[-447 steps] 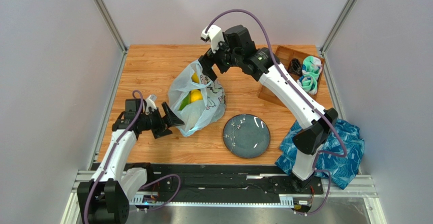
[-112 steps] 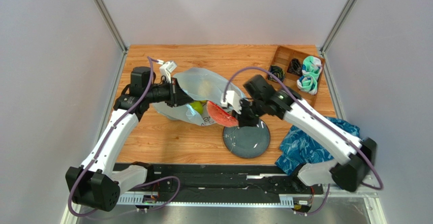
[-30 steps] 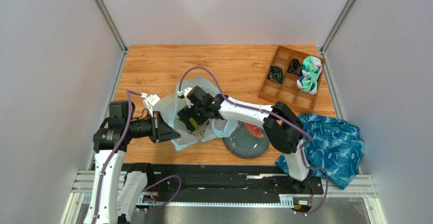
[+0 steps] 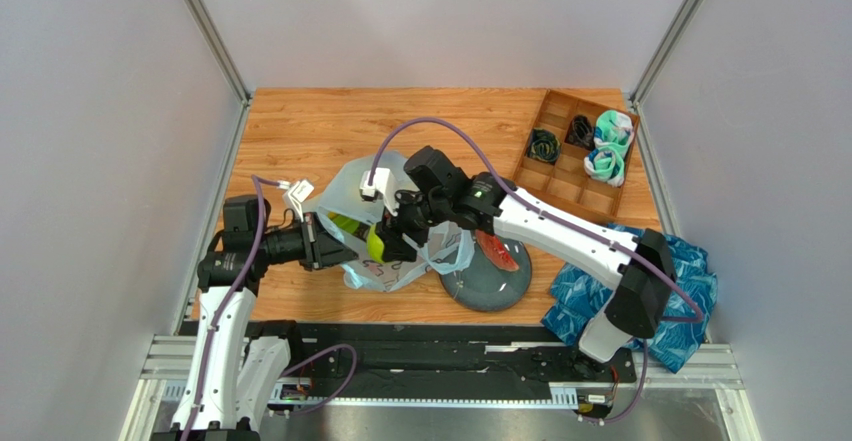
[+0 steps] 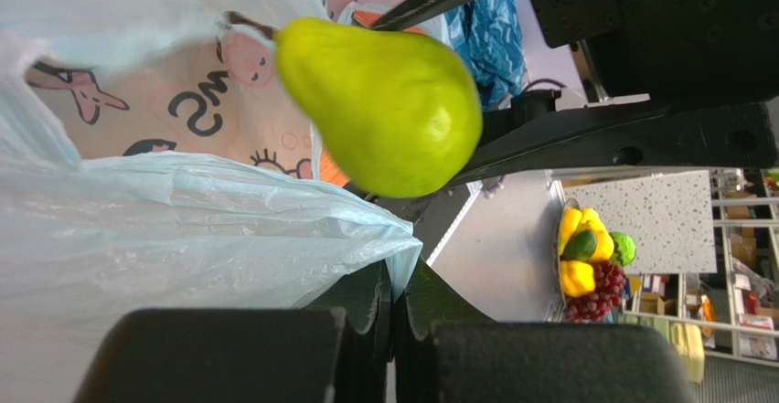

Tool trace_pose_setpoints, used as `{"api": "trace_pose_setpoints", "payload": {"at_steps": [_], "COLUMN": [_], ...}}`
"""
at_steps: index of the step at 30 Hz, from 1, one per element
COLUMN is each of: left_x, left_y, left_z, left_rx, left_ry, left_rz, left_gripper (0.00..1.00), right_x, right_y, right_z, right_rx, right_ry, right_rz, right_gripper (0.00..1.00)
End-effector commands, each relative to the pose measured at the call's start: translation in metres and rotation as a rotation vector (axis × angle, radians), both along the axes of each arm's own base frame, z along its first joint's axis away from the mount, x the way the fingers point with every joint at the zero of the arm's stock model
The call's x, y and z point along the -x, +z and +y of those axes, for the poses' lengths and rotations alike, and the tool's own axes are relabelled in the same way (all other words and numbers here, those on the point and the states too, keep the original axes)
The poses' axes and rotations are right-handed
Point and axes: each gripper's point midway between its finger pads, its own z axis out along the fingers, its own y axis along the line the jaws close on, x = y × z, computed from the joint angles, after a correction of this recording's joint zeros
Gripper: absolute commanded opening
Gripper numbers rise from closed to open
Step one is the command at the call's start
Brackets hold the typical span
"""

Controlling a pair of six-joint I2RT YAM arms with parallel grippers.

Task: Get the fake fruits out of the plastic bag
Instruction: Take out the fake fruit from the plastic bag, then place the fake fruit on the plate.

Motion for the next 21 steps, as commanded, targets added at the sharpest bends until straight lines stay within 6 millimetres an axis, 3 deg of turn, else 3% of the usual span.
{"api": "trace_pose_setpoints", "payload": {"at_steps": [1, 3, 5, 6, 7, 9, 13, 21], "left_x": [-0.005, -0.004, -0.003, -0.004, -0.005, -0.005, -0.008, -0.012], "left_y": [0.014, 0.017, 0.021, 0.021, 0.021, 0.021, 0.023, 0.022], "left_z": [0.000, 0.000, 0.001, 0.002, 0.003, 0.005, 0.009, 0.016], "left_rx": [0.018, 0.013, 0.009, 0.005, 0.001, 0.000, -0.004, -0.005], "left_ry": [0.012, 0.015, 0.021, 0.027, 0.039, 0.052, 0.078, 0.117], "left_rz": [-0.079, -0.102, -0.123, -0.129, -0.131, -0.132, -0.141, -0.130], "left_gripper": [0.00, 0.00, 0.00, 0.00, 0.00, 0.00, 0.00, 0.00], "right_x": [0.011, 0.015, 0.026, 0.029, 0.038, 0.039, 0.034, -0.018], "right_y": [0.007, 0.004, -0.012, -0.018, -0.039, -0.051, -0.081, -0.117], "right_z": [-0.059, -0.091, -0.123, -0.133, -0.148, -0.162, -0.173, -0.171], "right_rx": [0.081, 0.140, 0.226, 0.251, 0.307, 0.344, 0.408, 0.475], "right_ry": [0.107, 0.115, 0.141, 0.181, 0.204, 0.213, 0.231, 0.124], "right_rz": [-0.074, -0.083, -0.069, -0.100, -0.082, -0.123, -0.154, -0.197], "right_gripper": [0.36, 0.36, 0.36, 0.36, 0.36, 0.36, 0.36, 0.34]}}
